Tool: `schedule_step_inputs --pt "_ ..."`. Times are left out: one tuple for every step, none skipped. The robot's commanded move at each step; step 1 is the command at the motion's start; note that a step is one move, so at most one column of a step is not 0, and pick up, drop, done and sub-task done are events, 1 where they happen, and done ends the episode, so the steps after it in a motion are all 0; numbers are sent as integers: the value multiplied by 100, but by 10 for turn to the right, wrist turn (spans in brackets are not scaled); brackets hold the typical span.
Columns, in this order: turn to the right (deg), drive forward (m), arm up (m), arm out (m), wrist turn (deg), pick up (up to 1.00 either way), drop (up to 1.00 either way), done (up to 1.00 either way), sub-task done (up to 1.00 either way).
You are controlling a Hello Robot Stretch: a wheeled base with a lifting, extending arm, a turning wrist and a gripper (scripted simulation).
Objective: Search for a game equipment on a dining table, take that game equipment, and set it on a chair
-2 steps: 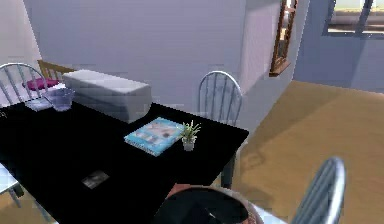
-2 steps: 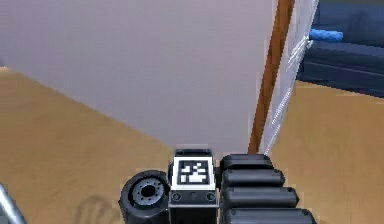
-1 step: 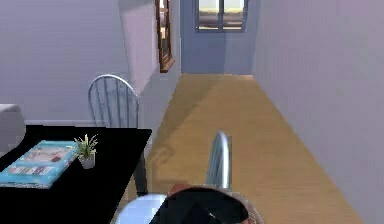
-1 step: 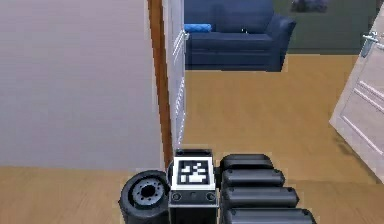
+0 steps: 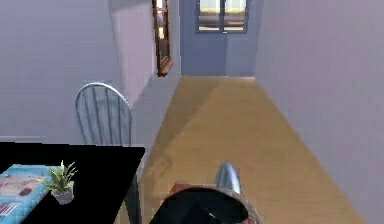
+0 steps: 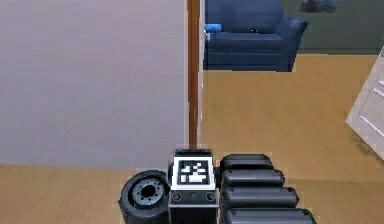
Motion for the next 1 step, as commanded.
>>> schedule_step_inputs --pt "450 0 0 0 0 0 0 0 0"
